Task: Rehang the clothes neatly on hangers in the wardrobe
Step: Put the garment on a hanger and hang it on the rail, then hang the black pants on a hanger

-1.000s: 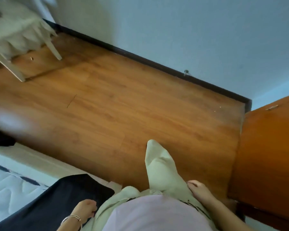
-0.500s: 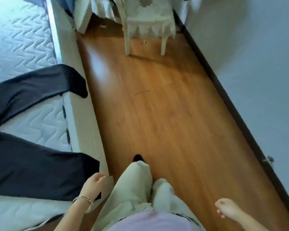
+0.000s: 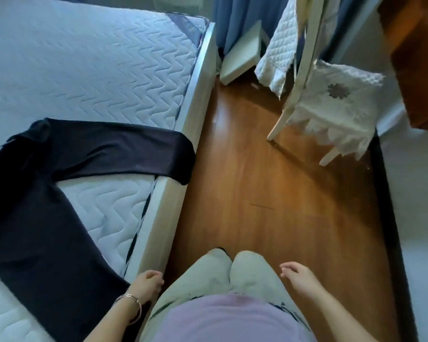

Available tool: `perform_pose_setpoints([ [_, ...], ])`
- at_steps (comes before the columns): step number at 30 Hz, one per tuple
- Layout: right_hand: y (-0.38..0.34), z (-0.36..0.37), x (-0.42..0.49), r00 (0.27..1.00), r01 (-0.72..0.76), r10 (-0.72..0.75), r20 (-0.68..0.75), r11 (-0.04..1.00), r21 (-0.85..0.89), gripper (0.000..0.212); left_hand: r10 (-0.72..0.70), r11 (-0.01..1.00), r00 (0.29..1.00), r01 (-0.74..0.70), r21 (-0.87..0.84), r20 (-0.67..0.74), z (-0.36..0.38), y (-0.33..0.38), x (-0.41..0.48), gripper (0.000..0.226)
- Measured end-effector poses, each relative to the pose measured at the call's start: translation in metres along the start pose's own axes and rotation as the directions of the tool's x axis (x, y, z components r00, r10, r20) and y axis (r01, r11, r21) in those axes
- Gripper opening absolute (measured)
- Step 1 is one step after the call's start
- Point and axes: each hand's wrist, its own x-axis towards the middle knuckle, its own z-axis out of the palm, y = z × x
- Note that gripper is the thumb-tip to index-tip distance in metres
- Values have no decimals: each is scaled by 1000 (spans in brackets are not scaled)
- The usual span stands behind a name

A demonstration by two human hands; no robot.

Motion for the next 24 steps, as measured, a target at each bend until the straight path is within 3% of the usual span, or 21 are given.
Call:
perform_pose_setpoints([
  [3, -31, -34, 28, 999, -48, 47, -8, 992, -121, 16, 175, 982, 984, -177, -65, -34, -2, 78, 1, 11],
  [6, -59, -68, 65, 990, -104, 129, 59, 944, -312, 14, 209, 959, 972, -225, -171, -106, -7, 115, 18, 12],
  [8, -82, -91, 99, 987, -56, 120, 109, 885, -461, 19, 81, 945, 982, -131, -299, -173, -6, 119, 27, 13],
  [10, -118, -110, 132, 982, -44, 130, 140, 867, -497, 24, -119, 895, 976, 25, -445, -184, 2, 111, 34, 16],
  [14, -219, -137, 189, 992, 2, 67, 109, 845, -535, 16, -431, 745, 893, 275, -608, -125, 28, 85, 14, 17],
  [17, -299, -133, 229, 996, 86, -69, 54, 872, -482, 16, -544, 634, 835, 348, -690, -79, 47, 78, -6, 21],
  [20, -369, -95, 240, 983, 182, -140, 122, 851, -492, 18, -596, 549, 801, 366, -752, -46, 55, 76, -14, 22],
  [24, -422, -15, 232, 942, 328, -190, 278, 703, -631, 18, -583, 339, 810, 318, -885, 68, 37, 76, -12, 9],
])
